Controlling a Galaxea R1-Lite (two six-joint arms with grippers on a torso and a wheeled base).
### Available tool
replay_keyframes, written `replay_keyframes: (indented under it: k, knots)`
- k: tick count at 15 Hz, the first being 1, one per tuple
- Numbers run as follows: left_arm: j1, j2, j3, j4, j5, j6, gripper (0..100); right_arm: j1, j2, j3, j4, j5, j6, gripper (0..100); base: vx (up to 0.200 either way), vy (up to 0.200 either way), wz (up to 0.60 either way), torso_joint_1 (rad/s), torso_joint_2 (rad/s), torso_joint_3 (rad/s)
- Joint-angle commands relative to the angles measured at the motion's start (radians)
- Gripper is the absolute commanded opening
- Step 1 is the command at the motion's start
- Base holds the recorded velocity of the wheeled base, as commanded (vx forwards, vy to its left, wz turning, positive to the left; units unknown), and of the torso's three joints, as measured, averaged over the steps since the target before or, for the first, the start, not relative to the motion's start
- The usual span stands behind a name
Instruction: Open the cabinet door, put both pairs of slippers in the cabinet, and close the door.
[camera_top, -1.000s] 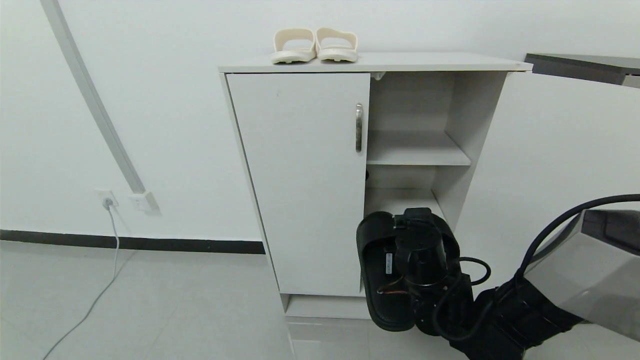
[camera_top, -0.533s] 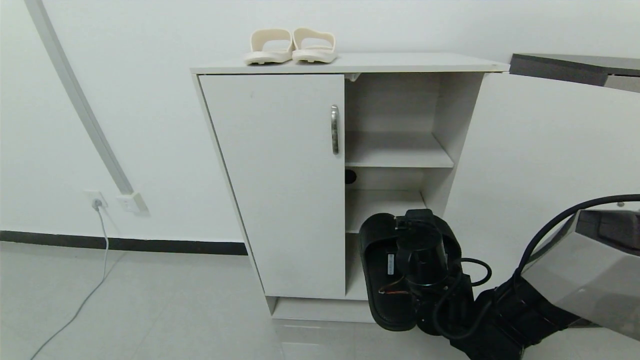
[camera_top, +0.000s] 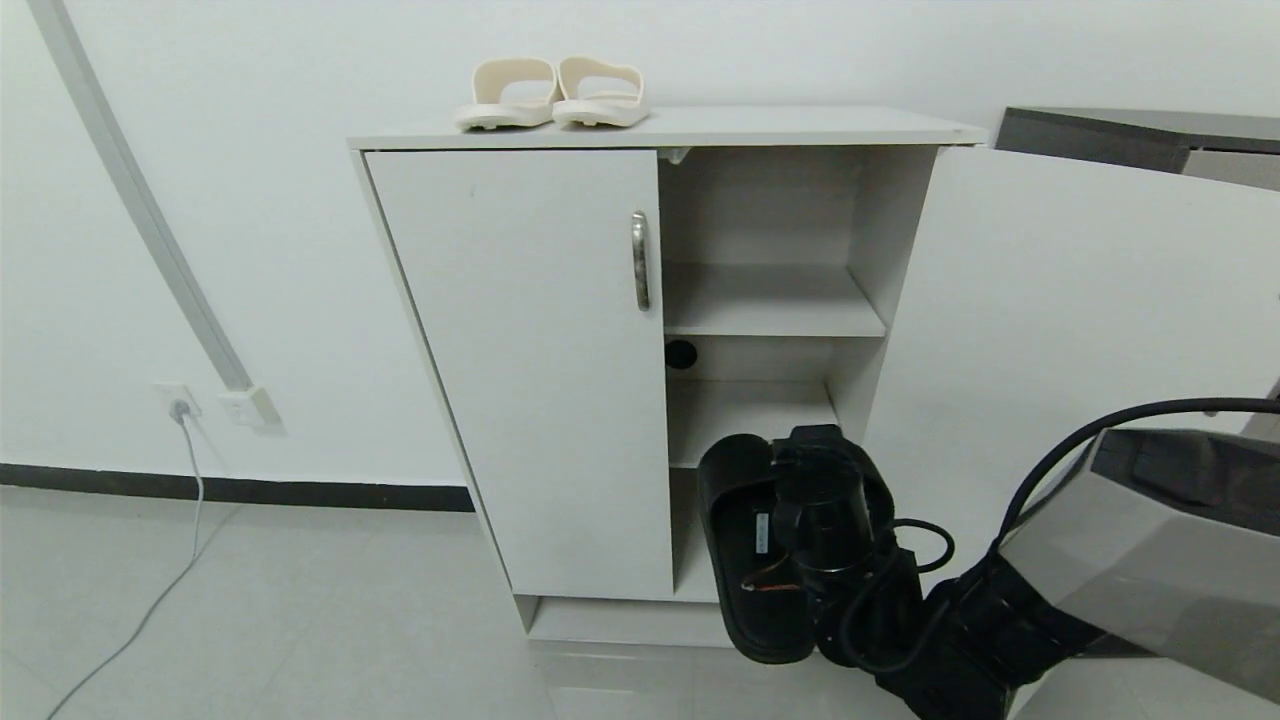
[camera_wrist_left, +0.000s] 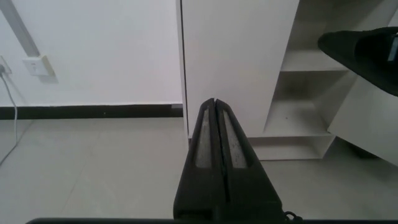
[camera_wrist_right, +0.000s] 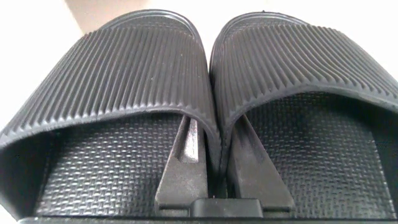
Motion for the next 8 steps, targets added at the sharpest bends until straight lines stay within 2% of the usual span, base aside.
replay_keyframes:
  k: [1, 8]
  knots:
    - [0.000, 0.002, 0.000, 0.000, 0.000, -0.001, 0, -0.007, 0.058, -0.045, -0.004, 0.002, 0.000, 0, 0.000, 0.000, 0.00, 0.000, 0.00, 0.000]
    - [0.000, 0.002, 0.000, 0.000, 0.000, -0.001, 0, -0.015, 0.096, -0.069, -0.004, 0.003, -0.002, 0, 0.000, 0.000, 0.00, 0.000, 0.00, 0.000]
